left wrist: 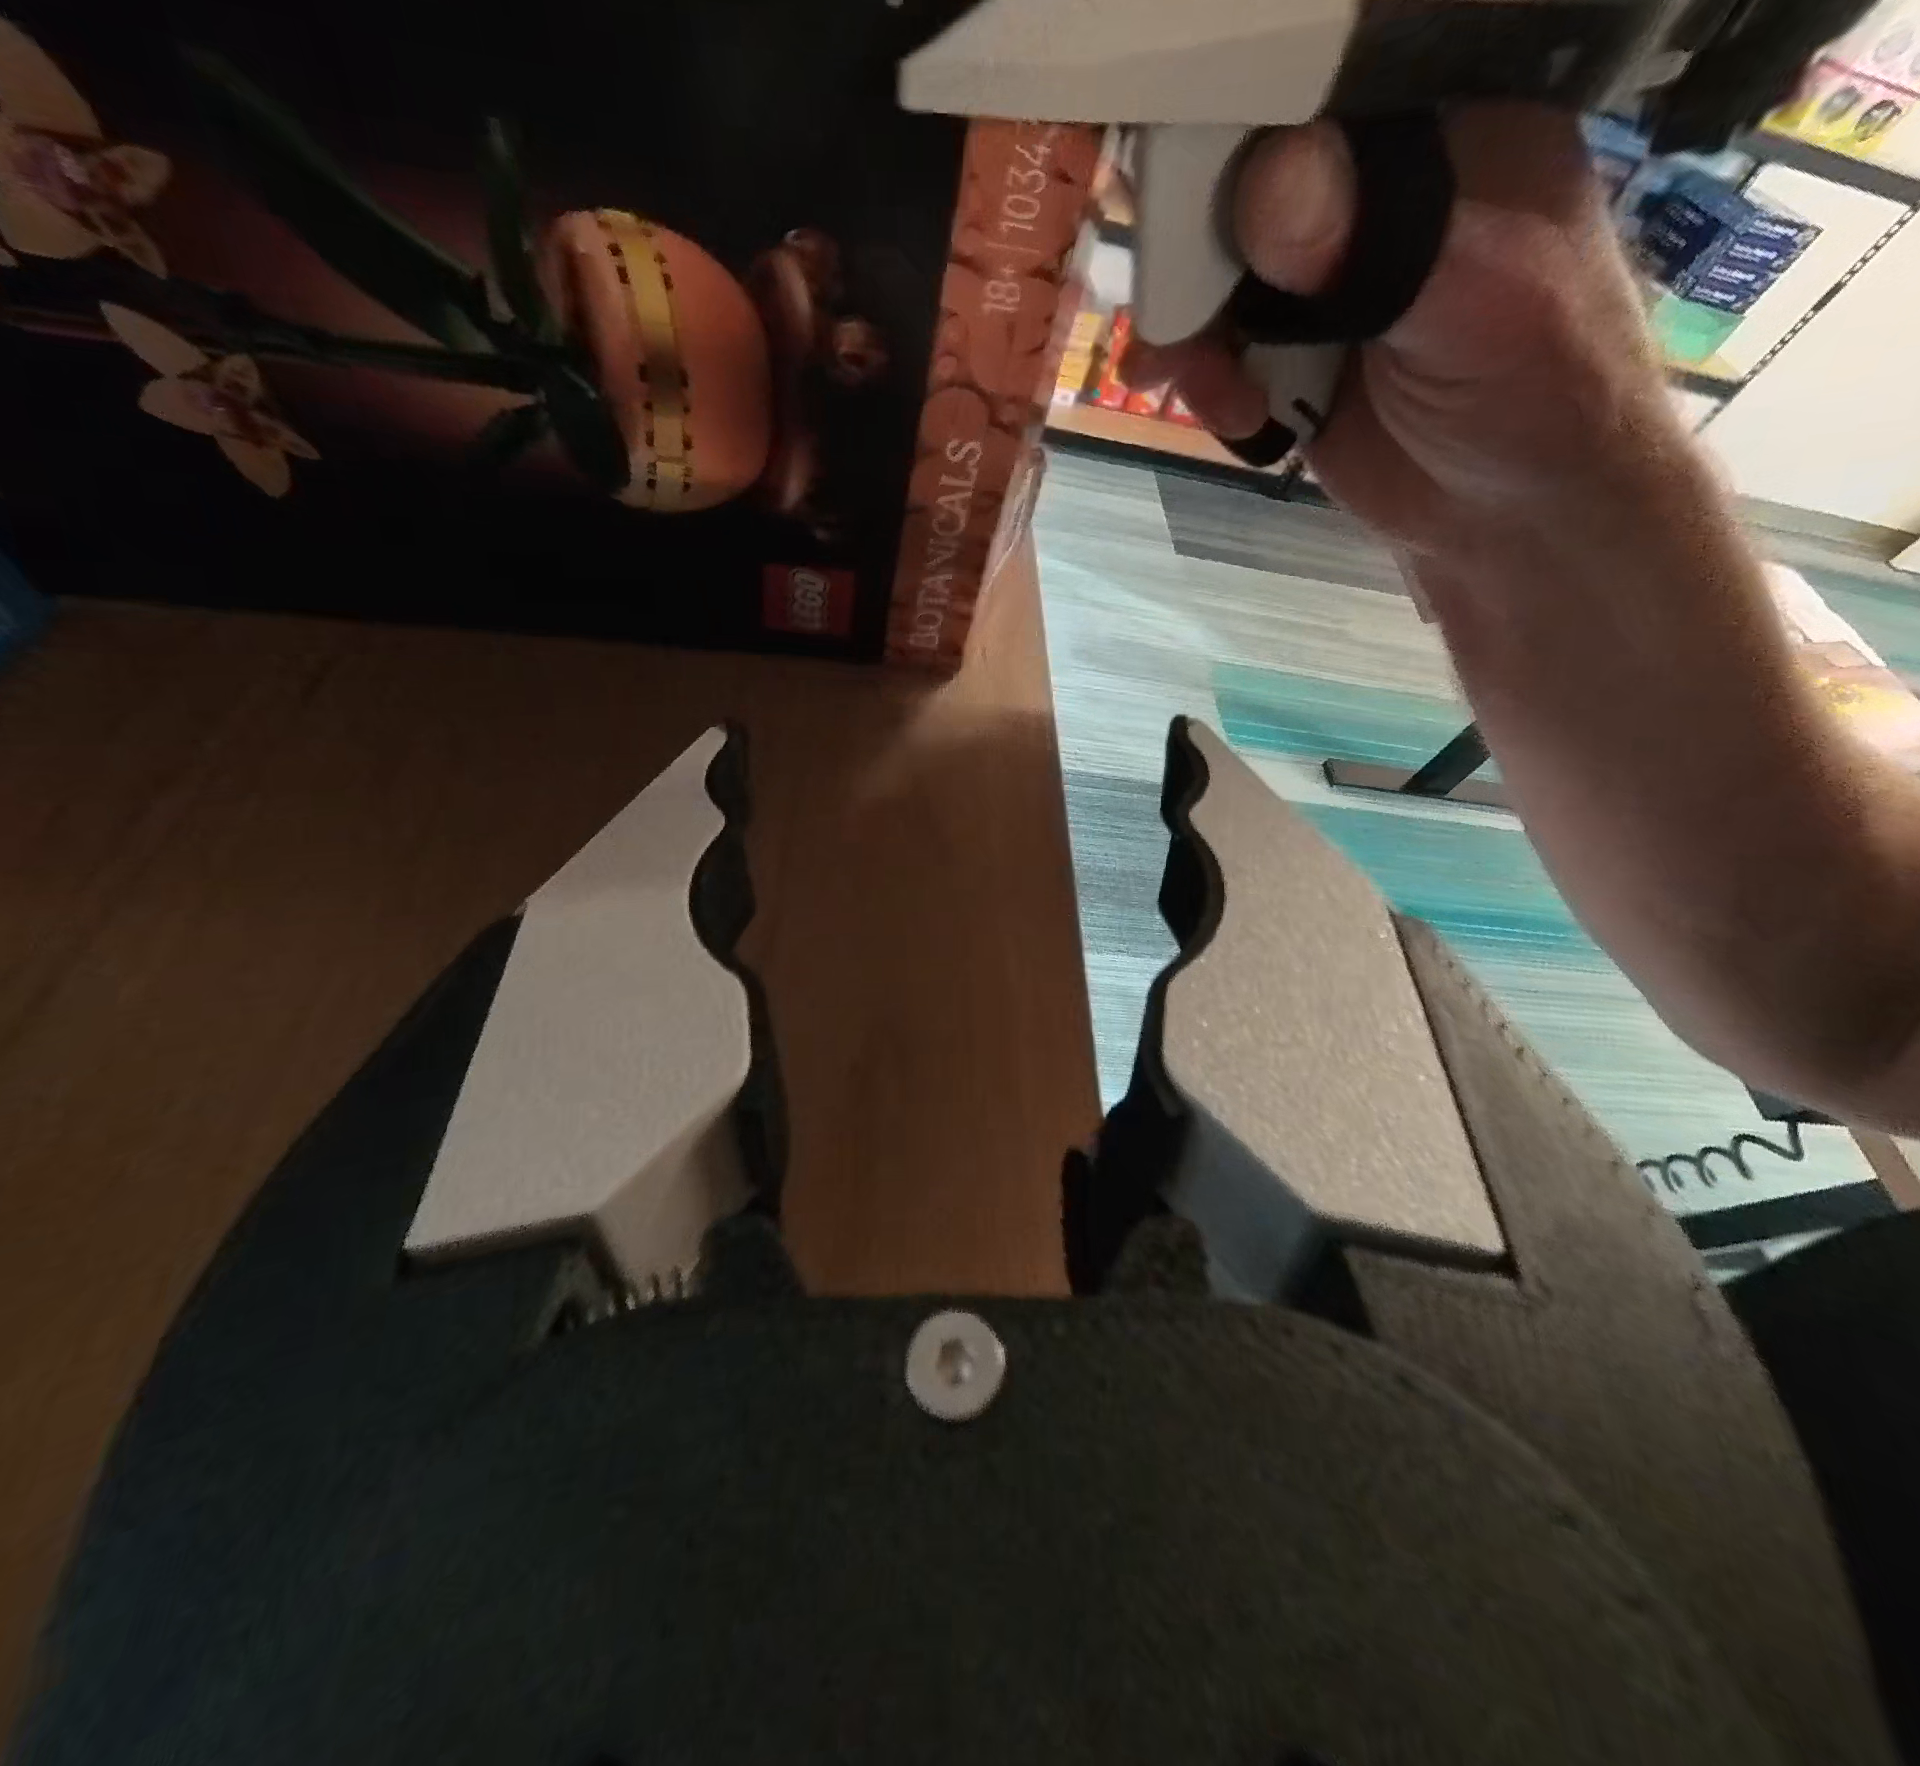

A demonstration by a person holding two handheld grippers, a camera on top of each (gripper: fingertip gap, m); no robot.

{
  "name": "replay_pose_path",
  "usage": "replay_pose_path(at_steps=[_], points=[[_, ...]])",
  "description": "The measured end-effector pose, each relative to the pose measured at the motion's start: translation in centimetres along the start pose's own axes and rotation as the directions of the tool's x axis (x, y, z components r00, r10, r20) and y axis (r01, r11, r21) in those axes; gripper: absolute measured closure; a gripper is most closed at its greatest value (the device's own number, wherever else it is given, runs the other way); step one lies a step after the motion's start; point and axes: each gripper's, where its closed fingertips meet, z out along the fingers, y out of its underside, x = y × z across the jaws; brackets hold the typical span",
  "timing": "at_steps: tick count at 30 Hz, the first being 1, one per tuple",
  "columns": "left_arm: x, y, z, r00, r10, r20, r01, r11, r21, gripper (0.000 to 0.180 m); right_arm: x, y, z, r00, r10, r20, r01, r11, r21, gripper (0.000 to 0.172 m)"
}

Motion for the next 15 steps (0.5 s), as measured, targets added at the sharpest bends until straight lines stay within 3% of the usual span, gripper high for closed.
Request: replay_pose_path(at_steps=[4,7,10,13,15], points=[[-0.1,-0.4,-0.3,1.000,0.007,-0.020,-0.007,1.000,0.027,0.104,0.0,-0.3,0.8,0.998,0.045,0.041,-0.042,0.997,-0.067,0.070],[-0.2,-0.9,-0.7,1.000,0.017,-0.011,-0.016,0.999,0.049,0.104,-0.3,-3.6,-1.6,0.999,-0.021,0.027,0.021,0.999,-0.030,0.065],[0.0,-3.3,-1.5,0.998,0.058,0.014,-0.060,0.991,0.117,0.104,-0.8,-5.3,-3.1,0.988,-0.146,0.047,0.151,0.980,-0.128,0.062],[0.0,-4.6,-1.1,0.993,0.116,0.022,-0.117,0.987,0.114,0.105,-0.5,-5.5,-0.8,0.972,-0.218,0.082,0.233,0.927,-0.294,0.062],[0.1,-4.5,-0.4,0.993,0.120,0.016,-0.121,0.988,0.095,0.104,-0.6,-3.6,1.3,0.974,-0.182,0.134,0.225,0.851,-0.475,0.061]])
